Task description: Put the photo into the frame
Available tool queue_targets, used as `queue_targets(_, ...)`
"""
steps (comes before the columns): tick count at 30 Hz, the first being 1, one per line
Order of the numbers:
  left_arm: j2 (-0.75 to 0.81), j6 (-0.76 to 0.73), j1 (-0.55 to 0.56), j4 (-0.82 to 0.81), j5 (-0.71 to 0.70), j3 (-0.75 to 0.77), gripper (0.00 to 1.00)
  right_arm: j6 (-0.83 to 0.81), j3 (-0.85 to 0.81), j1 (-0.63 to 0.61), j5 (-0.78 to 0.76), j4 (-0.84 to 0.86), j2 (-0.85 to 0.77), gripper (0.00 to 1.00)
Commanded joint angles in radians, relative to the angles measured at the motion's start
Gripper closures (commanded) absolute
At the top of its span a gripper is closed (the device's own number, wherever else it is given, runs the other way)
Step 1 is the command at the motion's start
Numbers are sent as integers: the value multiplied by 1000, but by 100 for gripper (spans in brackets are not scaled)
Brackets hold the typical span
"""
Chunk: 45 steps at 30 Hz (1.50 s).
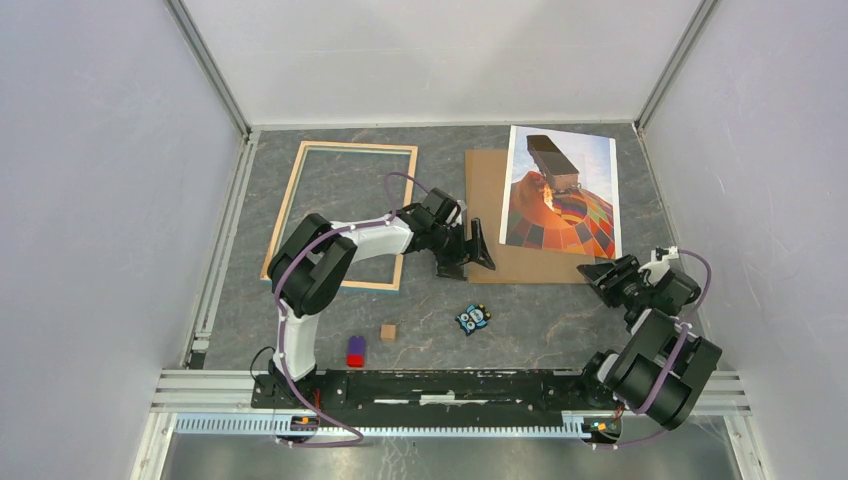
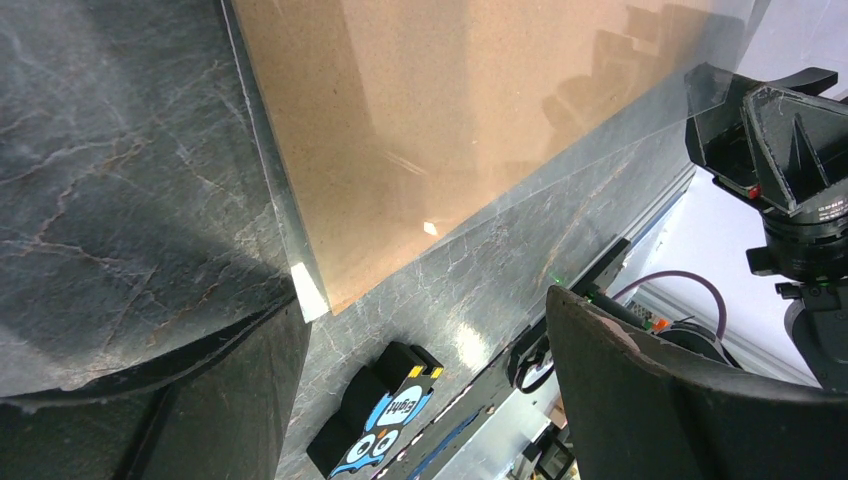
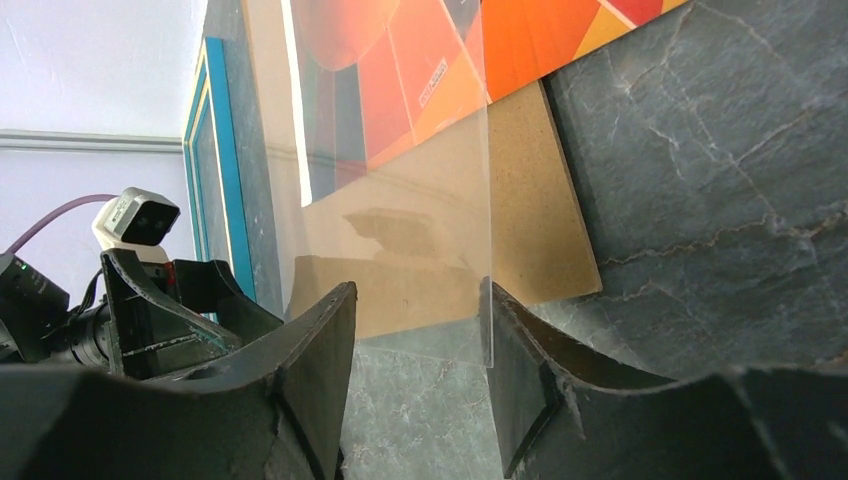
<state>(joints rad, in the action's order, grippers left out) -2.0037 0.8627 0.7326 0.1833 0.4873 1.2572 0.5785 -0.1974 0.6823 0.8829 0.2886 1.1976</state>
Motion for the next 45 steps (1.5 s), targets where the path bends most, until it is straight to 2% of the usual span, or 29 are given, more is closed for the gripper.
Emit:
queue_targets(1, 16, -40, 2, 27, -53, -19, 6, 27, 22, -7, 38, 182, 38, 47)
queue_targets(7, 27, -49, 2, 22, -61, -24, 6, 49, 43, -34, -10, 313, 62, 62)
queue_targets(13, 86, -78, 2, 23, -79, -28, 3, 9, 16, -54, -107, 251, 67, 80)
queue_targets(20, 201, -164, -16, 99, -178, 7, 0, -56, -35, -56, -119, 146, 45, 100)
queue_targets(24, 286, -178, -56, 95, -188, 6, 0, -44, -59, -63, -100, 121, -15, 100)
queue_targets(29, 418, -307, -58, 77, -192, 25, 0, -118, -183, -69, -183, -83, -111, 100)
queue_targets(35, 466, -395, 35, -14, -129, 51, 0, -44, -240, -103, -162, -145, -174, 100)
queue_targets(37, 451, -440, 115, -38, -189, 67, 0, -31, -246, -109, -145, -145, -198, 100)
queue_targets(39, 442, -546, 235, -86, -397, 54, 0, -30, -260, -112, -142, -165, -224, 100)
queue_targets(41, 431, -690, 363, -259, -625, -16, 0, -51, -287, -116, -149, -212, -247, 100)
queue_targets(43, 395, -821, 452, -444, -746, -78, 0, -66, -304, -119, -158, -252, -269, 100)
queue_targets(45, 329, -914, 501, -470, -797, -53, 0, -76, -321, -122, -175, -285, -285, 100)
